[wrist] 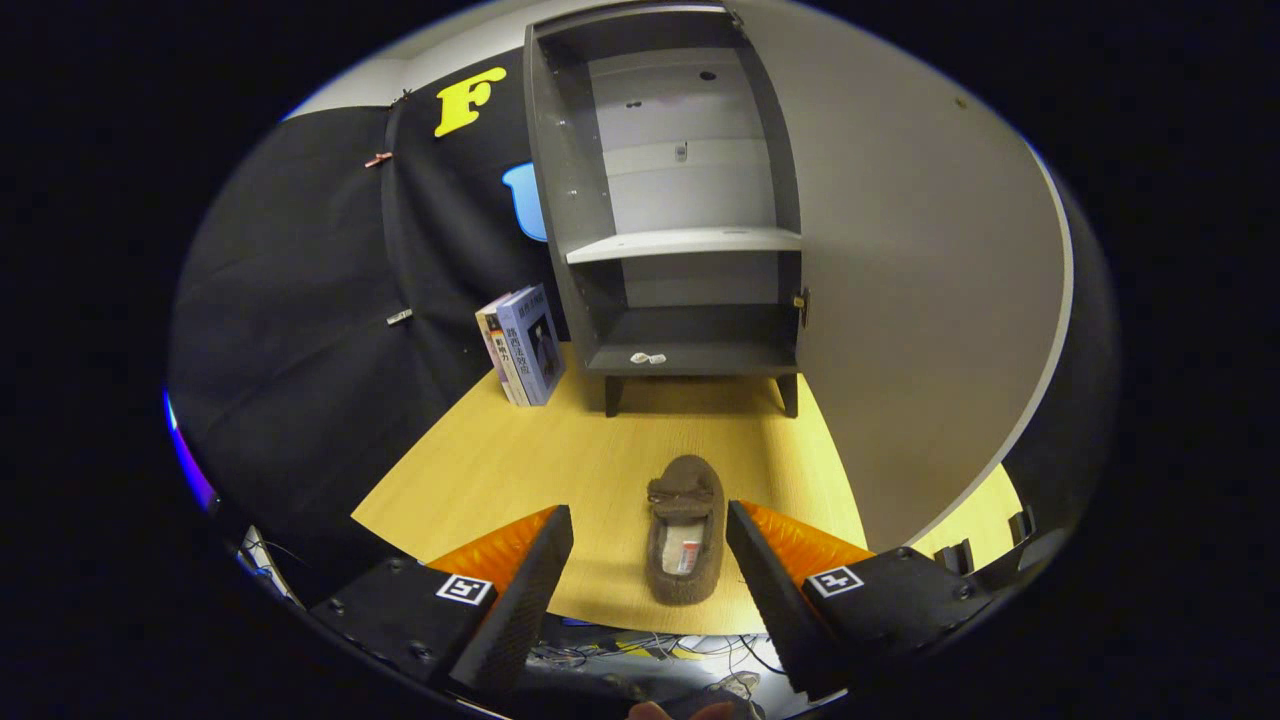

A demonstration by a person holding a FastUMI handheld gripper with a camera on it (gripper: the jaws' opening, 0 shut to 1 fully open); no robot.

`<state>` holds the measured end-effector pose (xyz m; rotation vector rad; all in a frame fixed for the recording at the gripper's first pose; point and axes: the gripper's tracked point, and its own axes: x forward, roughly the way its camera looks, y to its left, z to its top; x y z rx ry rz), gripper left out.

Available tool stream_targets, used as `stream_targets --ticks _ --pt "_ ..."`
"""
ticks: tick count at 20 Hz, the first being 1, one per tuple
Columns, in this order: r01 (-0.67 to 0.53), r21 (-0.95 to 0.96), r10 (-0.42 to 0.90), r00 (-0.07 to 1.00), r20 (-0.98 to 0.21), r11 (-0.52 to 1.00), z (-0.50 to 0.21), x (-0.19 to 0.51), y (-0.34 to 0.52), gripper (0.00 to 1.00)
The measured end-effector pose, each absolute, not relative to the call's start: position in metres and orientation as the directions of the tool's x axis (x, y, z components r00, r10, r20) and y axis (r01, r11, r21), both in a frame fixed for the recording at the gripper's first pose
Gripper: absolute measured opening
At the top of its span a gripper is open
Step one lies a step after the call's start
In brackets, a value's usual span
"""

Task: Open the shoe cabinet door, grab the shoes and put them into the shoe cabinet, then close the shoe cabinet door.

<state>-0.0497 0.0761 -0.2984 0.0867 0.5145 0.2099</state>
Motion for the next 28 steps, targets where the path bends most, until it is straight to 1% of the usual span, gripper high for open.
stream_targets --ticks 6,14,28 --pt "-0.141 0.164 0.212 0.785 -0.582 0.976 -0.364 -0.038 0.079 0.98" --pt "-0.115 0.153 0.188 0.721 -0.667 0.982 -0.430 -0.020 0.087 0.98" --pt "-0.095 0.157 0.178 0.708 -0.684 0.983 -0.447 0.010 0.103 0.98"
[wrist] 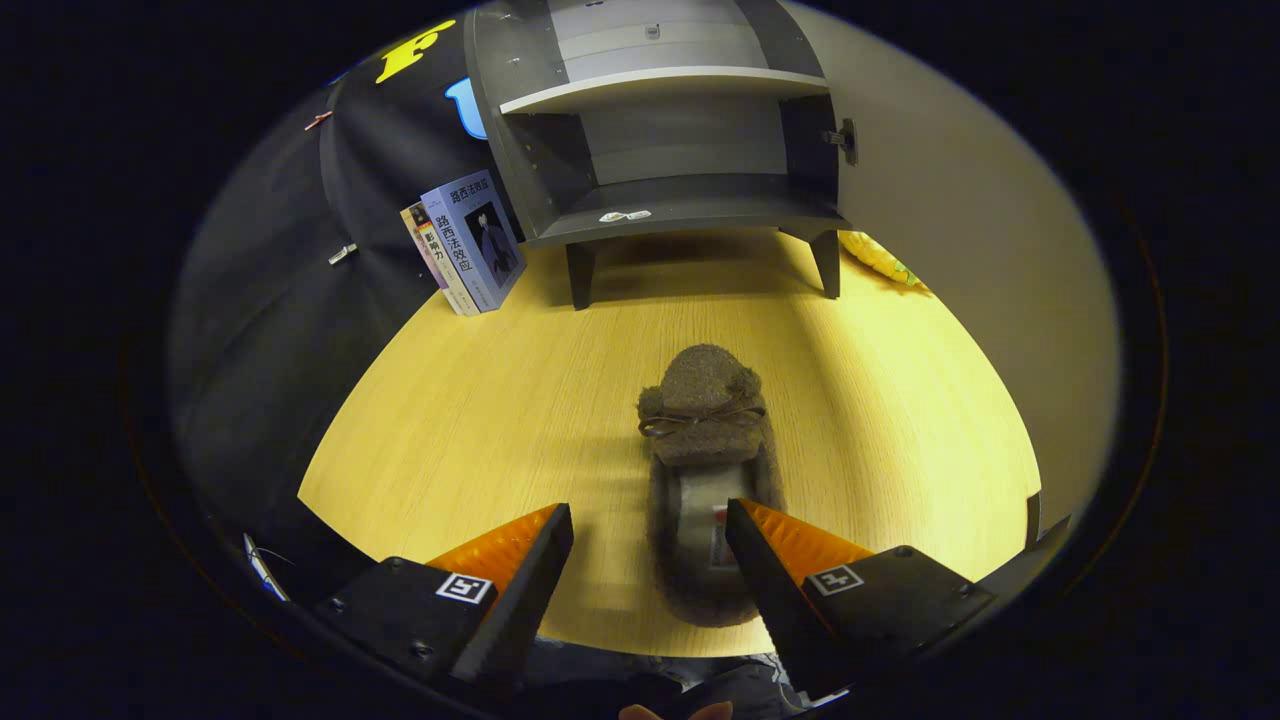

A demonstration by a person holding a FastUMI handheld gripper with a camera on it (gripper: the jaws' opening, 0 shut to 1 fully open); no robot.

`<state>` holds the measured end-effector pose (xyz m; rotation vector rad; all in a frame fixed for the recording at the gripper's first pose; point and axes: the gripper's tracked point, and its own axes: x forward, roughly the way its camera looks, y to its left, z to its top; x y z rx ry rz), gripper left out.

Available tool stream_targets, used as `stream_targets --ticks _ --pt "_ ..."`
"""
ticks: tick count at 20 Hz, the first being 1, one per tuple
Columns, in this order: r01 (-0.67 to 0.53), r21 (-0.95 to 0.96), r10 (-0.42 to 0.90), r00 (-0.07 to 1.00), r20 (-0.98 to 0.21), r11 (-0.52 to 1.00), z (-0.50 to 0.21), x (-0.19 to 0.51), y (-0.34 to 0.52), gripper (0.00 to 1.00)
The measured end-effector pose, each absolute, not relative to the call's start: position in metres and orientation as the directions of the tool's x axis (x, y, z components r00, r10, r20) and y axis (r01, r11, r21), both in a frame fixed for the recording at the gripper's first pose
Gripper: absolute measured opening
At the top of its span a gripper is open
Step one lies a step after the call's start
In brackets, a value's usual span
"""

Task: Open the shoe cabinet door, grab the shoes and put them into the shoe cabinet, then close the shoe cabinet door.

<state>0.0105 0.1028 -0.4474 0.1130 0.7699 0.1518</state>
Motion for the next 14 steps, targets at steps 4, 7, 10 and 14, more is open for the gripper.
stream_targets --ticks 4,7,10,14 --pt "-0.079 0.176 0.179 0.713 -0.678 0.981 -0.455 0.025 0.112 0.98" --pt "-0.070 0.157 0.159 0.719 -0.677 0.985 -0.465 0.040 0.115 0.96" --pt "-0.006 0.141 0.101 0.725 -0.681 0.990 -0.481 0.064 0.111 0.89" --pt "0.089 0.100 -0.001 0.752 -0.659 0.991 -0.500 0.092 0.095 0.65"
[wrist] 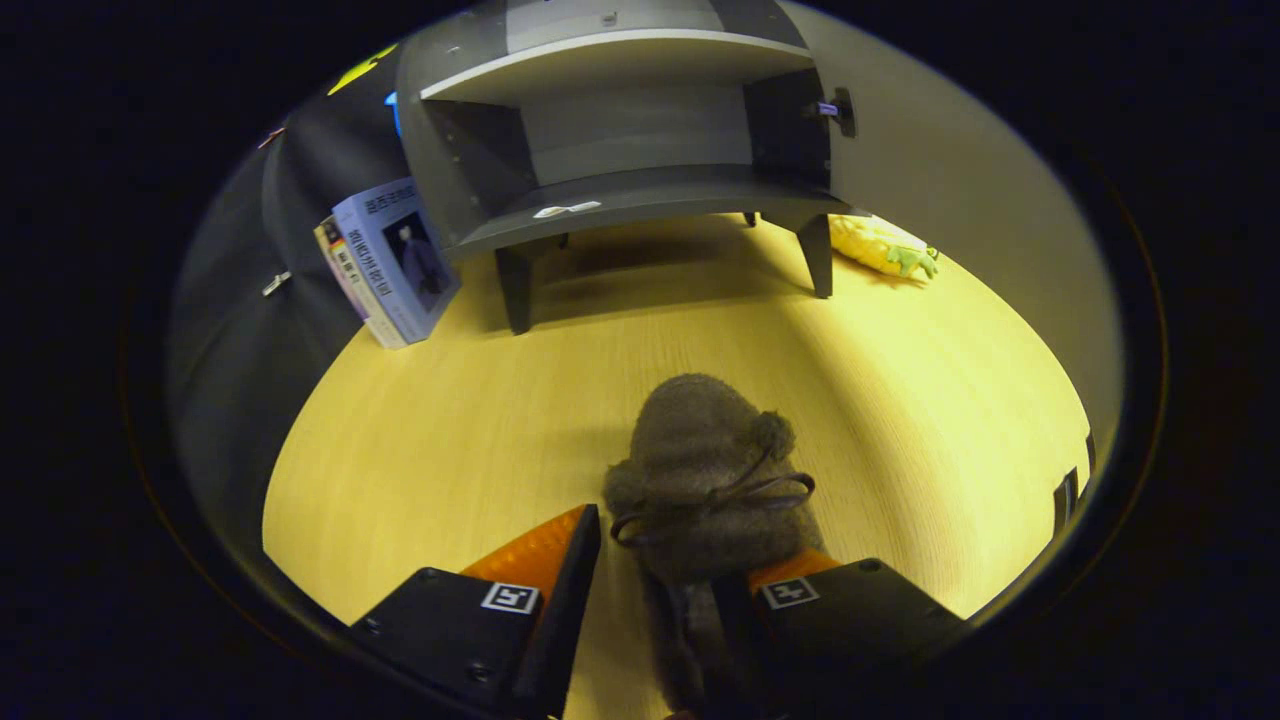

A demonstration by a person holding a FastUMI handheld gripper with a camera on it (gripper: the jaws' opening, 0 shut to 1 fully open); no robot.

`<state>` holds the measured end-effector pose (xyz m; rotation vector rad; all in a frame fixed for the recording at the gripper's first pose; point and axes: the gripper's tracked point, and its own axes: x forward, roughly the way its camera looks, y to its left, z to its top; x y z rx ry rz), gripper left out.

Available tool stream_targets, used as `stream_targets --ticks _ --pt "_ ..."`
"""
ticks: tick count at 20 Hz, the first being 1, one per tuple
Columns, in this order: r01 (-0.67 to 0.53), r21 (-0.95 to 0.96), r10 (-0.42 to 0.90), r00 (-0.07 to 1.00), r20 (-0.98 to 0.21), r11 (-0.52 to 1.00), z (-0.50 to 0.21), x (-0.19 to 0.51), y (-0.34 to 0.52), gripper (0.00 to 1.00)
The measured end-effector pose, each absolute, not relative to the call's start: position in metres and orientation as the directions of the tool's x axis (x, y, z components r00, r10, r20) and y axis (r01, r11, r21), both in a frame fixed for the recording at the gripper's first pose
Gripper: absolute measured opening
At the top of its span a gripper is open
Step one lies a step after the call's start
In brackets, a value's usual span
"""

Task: Open the shoe cabinet door, grab the shoes and put them into the shoe cabinet, then close the shoe cabinet door.

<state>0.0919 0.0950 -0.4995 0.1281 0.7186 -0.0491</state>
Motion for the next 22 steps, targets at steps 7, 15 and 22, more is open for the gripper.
stream_targets --ticks 7,15,22 --pt "0.081 0.122 0.015 0.772 -0.635 0.989 -0.486 0.101 0.102 0.07" --pt "0.039 0.166 0.063 0.823 -0.565 0.985 -0.373 0.093 0.103 0.07" --pt "0.038 0.194 0.063 0.868 -0.492 0.980 -0.243 0.101 0.108 0.07"
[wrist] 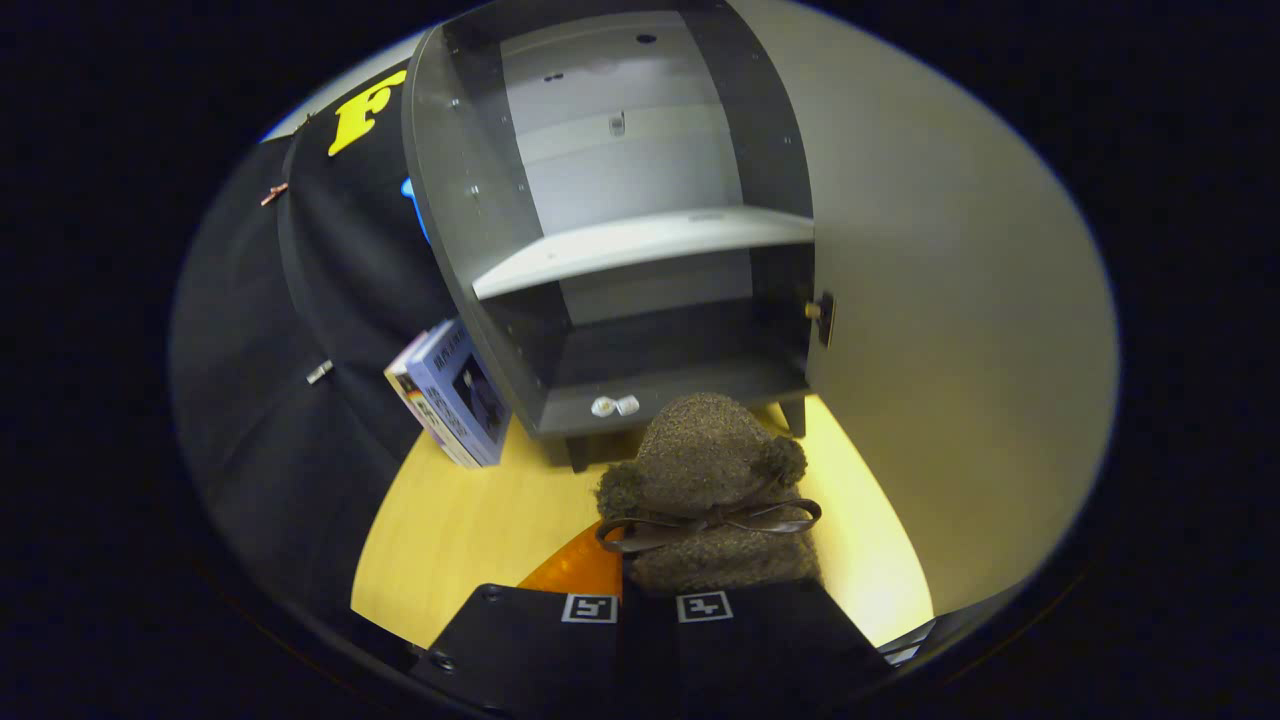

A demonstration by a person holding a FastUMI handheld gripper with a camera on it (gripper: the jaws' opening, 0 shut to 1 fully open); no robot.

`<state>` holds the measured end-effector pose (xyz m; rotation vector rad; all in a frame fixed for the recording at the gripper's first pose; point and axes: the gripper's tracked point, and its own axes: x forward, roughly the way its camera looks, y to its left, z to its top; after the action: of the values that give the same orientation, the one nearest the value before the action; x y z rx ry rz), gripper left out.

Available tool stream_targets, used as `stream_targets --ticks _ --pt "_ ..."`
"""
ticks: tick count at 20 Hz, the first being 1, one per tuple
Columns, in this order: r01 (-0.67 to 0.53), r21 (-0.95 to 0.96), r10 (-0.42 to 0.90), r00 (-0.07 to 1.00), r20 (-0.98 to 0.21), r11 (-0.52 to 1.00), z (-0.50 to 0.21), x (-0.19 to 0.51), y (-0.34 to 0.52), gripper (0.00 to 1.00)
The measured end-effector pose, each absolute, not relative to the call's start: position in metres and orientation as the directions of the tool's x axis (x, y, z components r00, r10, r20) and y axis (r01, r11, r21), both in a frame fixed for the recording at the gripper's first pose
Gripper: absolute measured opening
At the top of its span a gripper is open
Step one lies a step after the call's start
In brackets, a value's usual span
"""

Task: Open the shoe cabinet door, grab the shoes and put them into the shoe cabinet, then close the shoe cabinet door.

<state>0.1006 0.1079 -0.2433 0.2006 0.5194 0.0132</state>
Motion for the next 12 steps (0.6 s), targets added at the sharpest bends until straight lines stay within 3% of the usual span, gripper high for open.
stream_targets --ticks 6,12 --pt "-0.014 0.169 0.085 0.902 -0.423 0.986 -0.140 0.142 0.120 0.07" --pt "-0.056 0.213 0.139 0.907 -0.399 0.975 -0.088 0.192 0.130 0.07"
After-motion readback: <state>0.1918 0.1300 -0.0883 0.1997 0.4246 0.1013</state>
